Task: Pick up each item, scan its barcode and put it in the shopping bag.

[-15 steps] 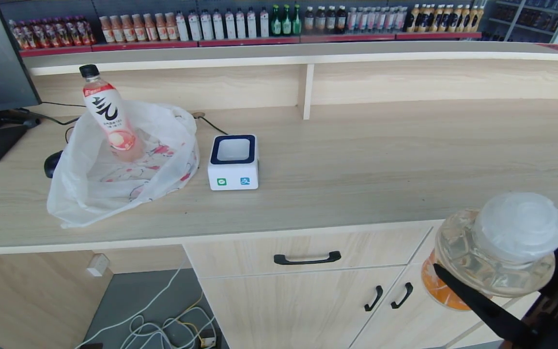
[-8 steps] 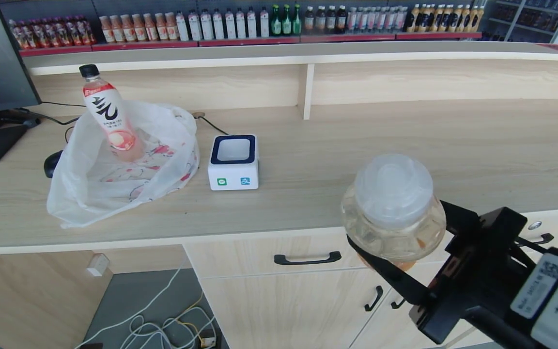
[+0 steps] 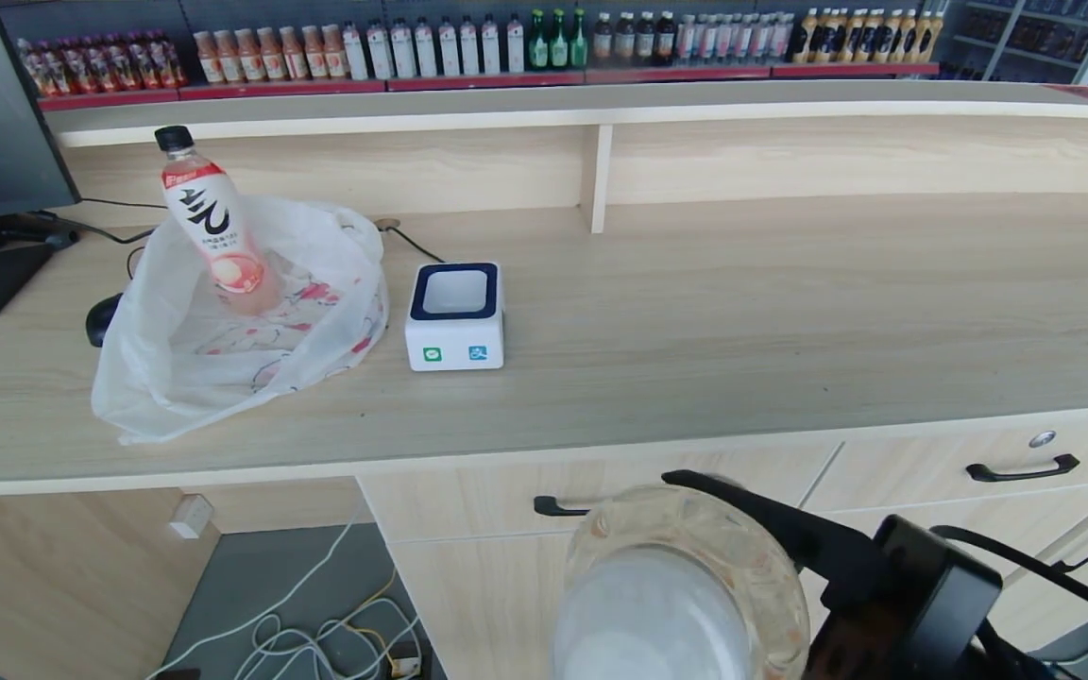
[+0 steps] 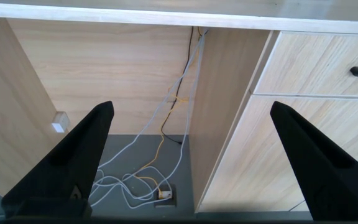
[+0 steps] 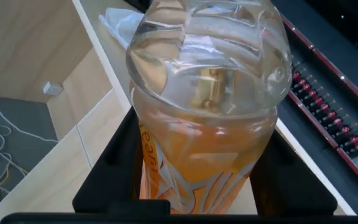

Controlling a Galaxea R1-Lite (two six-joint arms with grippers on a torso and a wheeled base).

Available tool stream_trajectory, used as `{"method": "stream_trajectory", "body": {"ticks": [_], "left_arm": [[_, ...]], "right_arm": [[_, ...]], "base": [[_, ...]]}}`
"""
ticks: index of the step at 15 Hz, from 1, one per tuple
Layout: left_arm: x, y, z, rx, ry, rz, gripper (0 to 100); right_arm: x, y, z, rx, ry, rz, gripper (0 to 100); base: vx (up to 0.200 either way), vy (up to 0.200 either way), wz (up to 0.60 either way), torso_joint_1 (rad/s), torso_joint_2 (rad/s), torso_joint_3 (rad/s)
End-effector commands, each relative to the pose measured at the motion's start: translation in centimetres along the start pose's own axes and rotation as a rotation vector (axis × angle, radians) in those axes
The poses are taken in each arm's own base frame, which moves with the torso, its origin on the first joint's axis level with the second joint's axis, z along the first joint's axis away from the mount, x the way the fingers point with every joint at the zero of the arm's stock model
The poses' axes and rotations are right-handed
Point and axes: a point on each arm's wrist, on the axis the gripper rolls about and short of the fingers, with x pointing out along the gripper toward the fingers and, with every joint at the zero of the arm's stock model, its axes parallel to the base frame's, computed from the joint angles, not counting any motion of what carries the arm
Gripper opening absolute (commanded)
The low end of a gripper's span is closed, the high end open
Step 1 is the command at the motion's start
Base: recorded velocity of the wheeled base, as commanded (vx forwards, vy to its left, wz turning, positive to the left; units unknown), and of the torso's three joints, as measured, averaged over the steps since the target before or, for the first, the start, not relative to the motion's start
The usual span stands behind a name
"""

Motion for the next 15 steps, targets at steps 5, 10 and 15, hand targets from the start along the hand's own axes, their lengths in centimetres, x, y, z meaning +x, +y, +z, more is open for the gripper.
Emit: {"method": "stream_trajectory", "body": {"ticks": [5,10,15], "left_arm": [[0.0,0.0,0.0,0.000,0.000,0.001,100],[0.0,0.0,0.0,0.000,0.000,0.001,100],[0.0,0.0,0.0,0.000,0.000,0.001,100]], "right_arm": [[-1.6,1.9,1.2,-0.097,-0.084,0.100,0],[-3.5,3.4,-0.2,-0.240,-0.042,0.196,0],[-3.1,2.7,0.0,-0.492,-0.061,0.147,0]], "base": [[0.000,0.000,0.00,0.000,0.00,0.000],[0.000,0.000,0.00,0.000,0.00,0.000],[0.000,0.000,0.00,0.000,0.00,0.000]]}}
